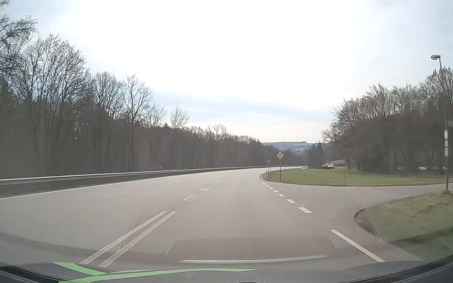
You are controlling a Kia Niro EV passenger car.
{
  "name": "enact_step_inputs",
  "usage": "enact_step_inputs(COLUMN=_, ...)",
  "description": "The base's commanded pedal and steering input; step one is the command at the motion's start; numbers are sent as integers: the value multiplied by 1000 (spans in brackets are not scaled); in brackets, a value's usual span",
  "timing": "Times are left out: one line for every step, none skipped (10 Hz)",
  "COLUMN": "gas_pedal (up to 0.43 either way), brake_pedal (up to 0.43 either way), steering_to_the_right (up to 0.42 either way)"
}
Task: Follow the waypoints while adhering to traffic rules and regulations
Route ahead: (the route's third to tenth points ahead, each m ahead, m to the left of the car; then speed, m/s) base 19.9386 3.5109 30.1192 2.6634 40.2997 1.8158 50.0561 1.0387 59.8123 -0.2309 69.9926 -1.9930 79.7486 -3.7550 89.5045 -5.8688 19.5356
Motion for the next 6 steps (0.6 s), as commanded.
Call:
enact_step_inputs(gas_pedal=47, brake_pedal=0, steering_to_the_right=15)
enact_step_inputs(gas_pedal=47, brake_pedal=0, steering_to_the_right=15)
enact_step_inputs(gas_pedal=47, brake_pedal=0, steering_to_the_right=15)
enact_step_inputs(gas_pedal=47, brake_pedal=0, steering_to_the_right=15)
enact_step_inputs(gas_pedal=47, brake_pedal=0, steering_to_the_right=15)
enact_step_inputs(gas_pedal=47, brake_pedal=0, steering_to_the_right=15)
